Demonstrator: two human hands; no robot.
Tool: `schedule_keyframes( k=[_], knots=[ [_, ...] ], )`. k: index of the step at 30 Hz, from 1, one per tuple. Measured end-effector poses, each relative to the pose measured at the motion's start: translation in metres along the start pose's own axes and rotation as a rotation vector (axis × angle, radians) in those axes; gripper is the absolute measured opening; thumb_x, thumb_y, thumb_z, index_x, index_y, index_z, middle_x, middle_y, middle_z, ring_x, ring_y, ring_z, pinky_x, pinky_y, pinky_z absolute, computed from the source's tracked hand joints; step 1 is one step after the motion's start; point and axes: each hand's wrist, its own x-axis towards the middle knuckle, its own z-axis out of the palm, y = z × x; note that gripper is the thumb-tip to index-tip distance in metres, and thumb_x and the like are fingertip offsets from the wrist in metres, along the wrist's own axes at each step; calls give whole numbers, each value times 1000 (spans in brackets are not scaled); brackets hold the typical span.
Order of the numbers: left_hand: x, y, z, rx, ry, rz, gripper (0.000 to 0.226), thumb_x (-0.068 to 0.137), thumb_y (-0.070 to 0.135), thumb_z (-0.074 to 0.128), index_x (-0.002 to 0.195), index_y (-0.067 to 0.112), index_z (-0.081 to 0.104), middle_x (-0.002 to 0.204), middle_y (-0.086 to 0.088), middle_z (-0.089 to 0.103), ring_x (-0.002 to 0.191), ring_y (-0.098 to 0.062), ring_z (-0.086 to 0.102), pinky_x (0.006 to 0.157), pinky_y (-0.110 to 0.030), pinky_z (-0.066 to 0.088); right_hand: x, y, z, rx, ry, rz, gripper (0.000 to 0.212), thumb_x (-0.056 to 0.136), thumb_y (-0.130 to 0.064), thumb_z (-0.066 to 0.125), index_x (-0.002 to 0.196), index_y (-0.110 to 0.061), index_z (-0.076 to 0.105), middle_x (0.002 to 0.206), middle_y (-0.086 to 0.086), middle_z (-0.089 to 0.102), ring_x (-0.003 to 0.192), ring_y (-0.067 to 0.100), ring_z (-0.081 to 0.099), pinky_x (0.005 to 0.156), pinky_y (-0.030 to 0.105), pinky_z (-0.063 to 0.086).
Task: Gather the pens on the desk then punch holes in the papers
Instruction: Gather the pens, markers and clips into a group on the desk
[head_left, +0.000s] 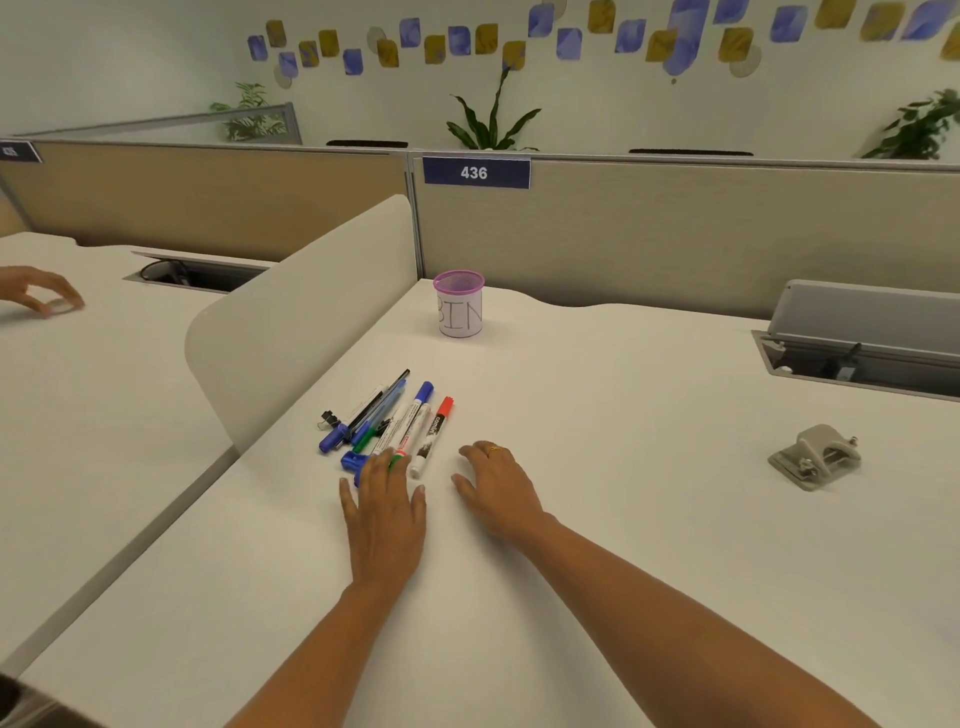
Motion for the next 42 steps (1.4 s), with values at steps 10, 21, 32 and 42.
schedule_keyframes(
  k=[10, 21, 32, 42],
  knots=[
    [2, -5, 1, -51, -28, -155, 46, 97, 24, 37, 142, 17, 33, 151, -6, 31, 143, -19, 21, 115, -51, 9, 32, -23, 2, -381, -198, -151, 38, 98, -36, 35, 134, -26, 42, 133, 9, 44, 120, 32, 38, 84, 40, 43],
    [6, -1, 3, 68, -124, -140, 50, 99, 34, 25, 146, 24, 15, 157, 4, 12, 146, -13, 3, 115, -53, 4, 86, 1, -29, -329, -161, 24, 32, 93, -8, 36, 122, 1, 49, 126, 18, 44, 121, 31, 39, 93, 36, 41],
    [11, -3, 7, 70, -137, -189, 52, 99, 36, 23, 148, 27, 8, 158, 5, 5, 146, -12, -3, 115, -52, 2, 141, -12, -15, -245, -212, -63, 50, 94, -3, 37, 142, -7, 26, 134, 19, 40, 122, 32, 43, 100, 35, 36],
    [11, -2, 7, 84, -126, -192, 53, 98, 37, 24, 148, 25, 9, 158, 3, 4, 146, -13, -3, 115, -52, 2, 127, 7, -13, 134, -91, 33, 52, 91, 0, 38, 140, -5, 24, 135, 22, 41, 122, 34, 42, 97, 36, 35]
  ],
)
